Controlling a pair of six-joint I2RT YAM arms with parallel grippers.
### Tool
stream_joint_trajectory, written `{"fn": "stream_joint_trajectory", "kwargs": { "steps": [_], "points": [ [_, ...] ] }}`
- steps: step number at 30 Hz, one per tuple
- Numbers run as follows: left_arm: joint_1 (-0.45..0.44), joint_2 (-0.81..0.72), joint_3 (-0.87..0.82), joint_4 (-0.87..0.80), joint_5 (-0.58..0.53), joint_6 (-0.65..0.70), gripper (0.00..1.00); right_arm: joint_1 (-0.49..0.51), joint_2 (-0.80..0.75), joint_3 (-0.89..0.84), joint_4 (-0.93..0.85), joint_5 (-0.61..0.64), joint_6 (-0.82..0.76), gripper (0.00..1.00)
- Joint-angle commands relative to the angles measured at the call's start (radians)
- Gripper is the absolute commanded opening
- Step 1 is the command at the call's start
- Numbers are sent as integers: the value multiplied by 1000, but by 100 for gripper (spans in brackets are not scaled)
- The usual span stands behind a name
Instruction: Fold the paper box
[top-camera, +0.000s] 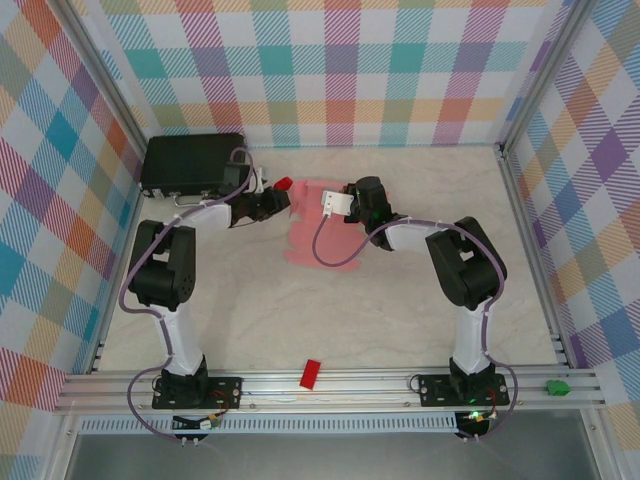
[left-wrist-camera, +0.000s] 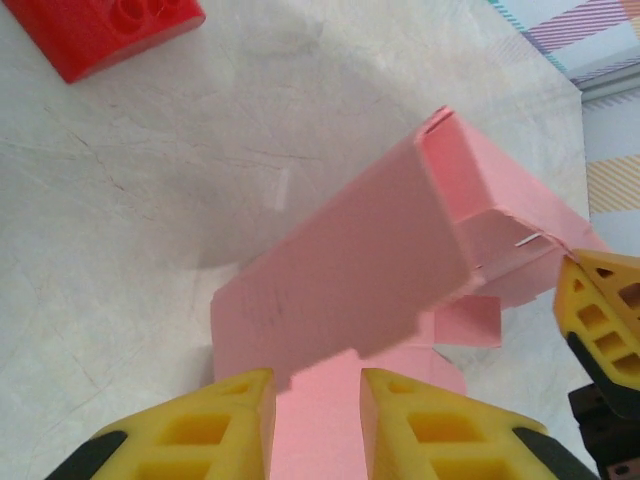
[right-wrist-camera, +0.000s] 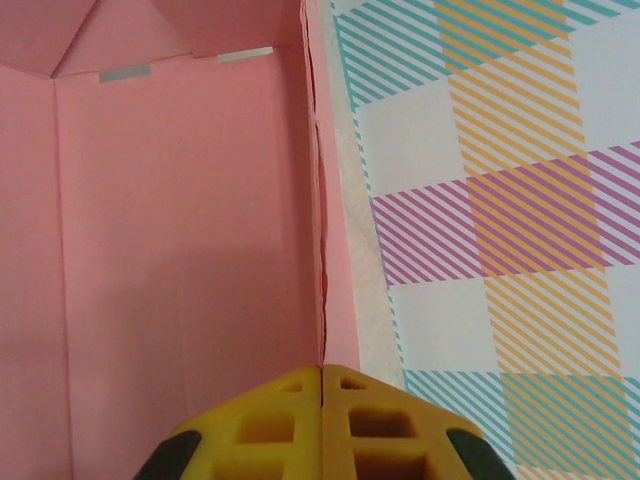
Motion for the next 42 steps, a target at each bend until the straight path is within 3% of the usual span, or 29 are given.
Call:
{"fn": "stream_joint_trajectory", "kwargs": {
  "steps": [1, 8, 15, 18, 20, 28, 33, 42],
  "points": [
    [5, -41, -27, -11, -30, 30, 29, -2, 11, 12, -25, -41, -8, 4],
    [19, -32, -57, 48, -85, -15, 24, -2, 10, 0, -21, -45, 0, 5],
    [28, -117, -152, 224, -131, -27, 20, 0, 12, -5, -23, -44, 6, 5],
    [31, -131, -172, 262, -202, -44, 19, 2, 15, -5, -20, -45, 7, 5],
    [36, -107, -143, 232, -253, -74, 18, 4, 14, -5, -19, -48, 7, 5],
    [38, 90, 82, 117, -263, -115, 16, 12, 12, -13, -13, -51, 5, 4],
    [30, 194, 219, -8, -181, -79, 17, 14, 18, -3, -16, -45, 7, 4],
    [8, 210, 207, -26, 13, -40, 18, 16, 24, 8, -19, -39, 4, 5]
  ]
}}
